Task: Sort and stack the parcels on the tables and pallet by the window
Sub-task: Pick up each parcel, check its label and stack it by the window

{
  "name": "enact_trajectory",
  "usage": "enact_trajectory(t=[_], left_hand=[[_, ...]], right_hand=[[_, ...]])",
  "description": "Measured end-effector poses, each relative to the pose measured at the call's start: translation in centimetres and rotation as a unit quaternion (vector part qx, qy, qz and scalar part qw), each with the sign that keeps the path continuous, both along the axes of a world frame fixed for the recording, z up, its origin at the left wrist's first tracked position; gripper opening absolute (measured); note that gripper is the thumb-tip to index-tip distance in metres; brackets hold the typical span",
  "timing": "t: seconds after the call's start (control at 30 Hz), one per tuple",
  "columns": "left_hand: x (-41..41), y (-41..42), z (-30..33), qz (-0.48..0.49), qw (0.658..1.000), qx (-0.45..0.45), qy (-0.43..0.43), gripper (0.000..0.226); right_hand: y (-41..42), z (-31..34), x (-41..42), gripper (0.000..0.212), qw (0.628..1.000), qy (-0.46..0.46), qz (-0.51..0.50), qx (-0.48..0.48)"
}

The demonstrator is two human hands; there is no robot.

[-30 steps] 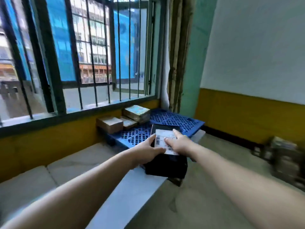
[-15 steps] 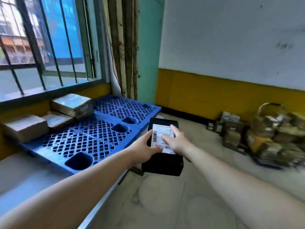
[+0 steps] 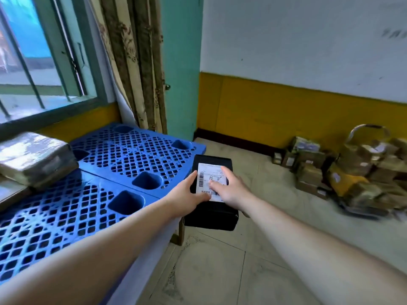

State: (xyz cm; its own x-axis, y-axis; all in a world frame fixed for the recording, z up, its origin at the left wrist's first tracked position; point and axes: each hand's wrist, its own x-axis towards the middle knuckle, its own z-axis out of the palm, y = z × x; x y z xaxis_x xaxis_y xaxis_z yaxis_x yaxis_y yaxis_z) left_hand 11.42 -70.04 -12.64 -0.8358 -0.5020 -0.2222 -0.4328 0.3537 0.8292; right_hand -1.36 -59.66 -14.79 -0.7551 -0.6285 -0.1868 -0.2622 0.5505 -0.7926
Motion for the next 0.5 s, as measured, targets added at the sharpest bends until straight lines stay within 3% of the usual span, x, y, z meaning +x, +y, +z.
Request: enact_trajectory(t=[0.1, 0.23, 0.4, 0.5], left_hand=[[-4.9, -2.3, -0.9, 0.014, 1.0, 0.01, 0.005, 0.08], [-10.7, -5.8, -1.3, 0.061, 0.997, 0.039, 0.005, 0.08], [-13.3, -11.4, -0.9, 0.143, 0.989, 0.04, -0.004, 0.078], [-12.4, -15.7, -0.5, 0.202, 0.979, 0.027, -0.007, 0.079]], right_hand=[[-2.9, -1.4, -5.6, 0.111, 1.0, -0.005, 0.014, -0.011], [-7.6, -2.0, -12.6, 0.115, 0.998, 0.002, 0.06, -0.009], [-15.9, -1.3, -17.0, 0.09, 0.985, 0.035, 0.168, 0.012], [-22.5, -1.3, -16.4, 0.106, 0.973, 0.044, 0.228, 0.014]])
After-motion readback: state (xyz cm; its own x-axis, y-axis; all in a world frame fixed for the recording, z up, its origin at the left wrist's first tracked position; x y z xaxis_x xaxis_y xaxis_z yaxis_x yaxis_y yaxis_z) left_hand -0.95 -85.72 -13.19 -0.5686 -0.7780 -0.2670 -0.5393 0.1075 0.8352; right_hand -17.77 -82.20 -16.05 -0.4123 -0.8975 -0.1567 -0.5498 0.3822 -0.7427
